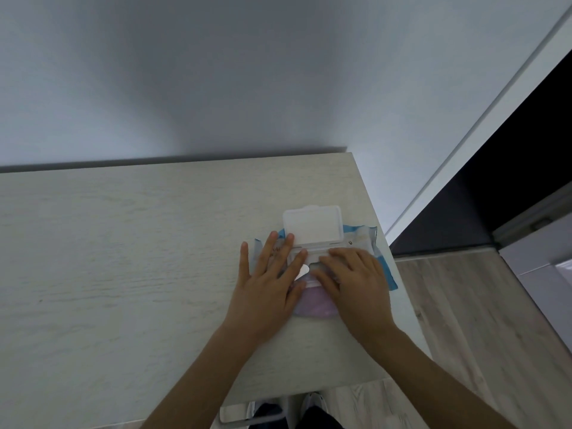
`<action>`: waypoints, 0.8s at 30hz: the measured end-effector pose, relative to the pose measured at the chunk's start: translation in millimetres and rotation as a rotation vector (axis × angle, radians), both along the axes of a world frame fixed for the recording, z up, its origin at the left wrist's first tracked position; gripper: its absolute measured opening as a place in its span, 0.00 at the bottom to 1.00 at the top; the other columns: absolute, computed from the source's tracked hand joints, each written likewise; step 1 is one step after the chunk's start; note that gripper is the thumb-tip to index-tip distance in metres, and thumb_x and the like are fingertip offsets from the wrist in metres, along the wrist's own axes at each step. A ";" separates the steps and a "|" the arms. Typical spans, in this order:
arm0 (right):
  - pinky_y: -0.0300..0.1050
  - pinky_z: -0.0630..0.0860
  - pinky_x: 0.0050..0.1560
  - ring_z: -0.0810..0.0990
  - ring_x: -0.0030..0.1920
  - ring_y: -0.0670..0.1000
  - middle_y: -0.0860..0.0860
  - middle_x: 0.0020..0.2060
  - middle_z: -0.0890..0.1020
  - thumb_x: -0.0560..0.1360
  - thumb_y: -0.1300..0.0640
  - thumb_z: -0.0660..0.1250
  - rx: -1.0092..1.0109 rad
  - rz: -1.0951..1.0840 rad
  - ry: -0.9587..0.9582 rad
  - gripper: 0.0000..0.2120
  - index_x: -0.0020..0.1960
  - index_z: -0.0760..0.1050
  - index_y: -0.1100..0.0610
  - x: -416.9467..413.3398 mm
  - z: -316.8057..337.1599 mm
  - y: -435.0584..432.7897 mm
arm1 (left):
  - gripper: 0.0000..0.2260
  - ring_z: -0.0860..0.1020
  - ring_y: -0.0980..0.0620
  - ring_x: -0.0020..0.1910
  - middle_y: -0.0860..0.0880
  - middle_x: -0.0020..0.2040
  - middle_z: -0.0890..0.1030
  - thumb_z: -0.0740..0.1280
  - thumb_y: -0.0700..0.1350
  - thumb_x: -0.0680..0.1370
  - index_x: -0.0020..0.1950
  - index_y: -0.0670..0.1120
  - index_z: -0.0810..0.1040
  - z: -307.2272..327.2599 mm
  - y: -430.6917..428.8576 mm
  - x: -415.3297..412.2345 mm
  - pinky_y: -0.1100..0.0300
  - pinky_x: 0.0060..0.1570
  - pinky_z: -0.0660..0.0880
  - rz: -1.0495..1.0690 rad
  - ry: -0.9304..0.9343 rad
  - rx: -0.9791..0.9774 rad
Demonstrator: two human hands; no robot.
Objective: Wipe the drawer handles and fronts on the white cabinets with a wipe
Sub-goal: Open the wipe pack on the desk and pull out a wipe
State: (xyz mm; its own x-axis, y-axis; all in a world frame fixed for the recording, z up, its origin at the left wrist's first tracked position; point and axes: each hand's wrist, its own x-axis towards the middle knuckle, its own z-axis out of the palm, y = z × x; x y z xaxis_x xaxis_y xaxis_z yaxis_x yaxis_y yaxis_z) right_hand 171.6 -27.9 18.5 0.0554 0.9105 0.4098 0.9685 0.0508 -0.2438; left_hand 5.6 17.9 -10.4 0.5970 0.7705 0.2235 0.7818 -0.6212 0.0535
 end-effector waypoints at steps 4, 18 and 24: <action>0.53 0.79 0.44 0.81 0.37 0.55 0.52 0.34 0.81 0.60 0.52 0.80 -0.056 -0.061 0.040 0.11 0.35 0.81 0.56 -12.0 2.0 7.2 | 0.25 0.51 0.46 0.77 0.45 0.75 0.64 0.42 0.59 0.83 0.73 0.50 0.63 -2.7 -1.0 0.9 0.39 0.71 0.47 0.016 -0.003 0.003; 0.54 0.81 0.41 0.81 0.31 0.53 0.52 0.30 0.81 0.54 0.56 0.84 -0.115 -0.034 0.048 0.15 0.33 0.78 0.57 -13.6 5.6 14.6 | 0.27 0.56 0.43 0.75 0.45 0.74 0.66 0.40 0.59 0.83 0.72 0.50 0.68 1.3 -1.1 2.5 0.38 0.69 0.49 0.030 0.028 -0.017; 0.54 0.81 0.38 0.80 0.30 0.54 0.53 0.29 0.80 0.58 0.60 0.83 -0.109 -0.024 0.088 0.14 0.32 0.77 0.58 -10.9 3.5 14.9 | 0.28 0.57 0.43 0.74 0.45 0.74 0.67 0.40 0.59 0.83 0.72 0.50 0.69 2.0 -2.2 3.5 0.40 0.70 0.47 0.039 0.026 -0.007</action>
State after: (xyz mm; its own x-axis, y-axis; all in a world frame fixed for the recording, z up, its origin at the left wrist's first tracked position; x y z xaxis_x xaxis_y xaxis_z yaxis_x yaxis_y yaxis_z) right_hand 160.7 -13.0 22.0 0.1087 0.9475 0.3007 0.9436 -0.0032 -0.3310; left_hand 9.1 15.7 -8.4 0.5719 0.7948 0.2030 0.8067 -0.5898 0.0370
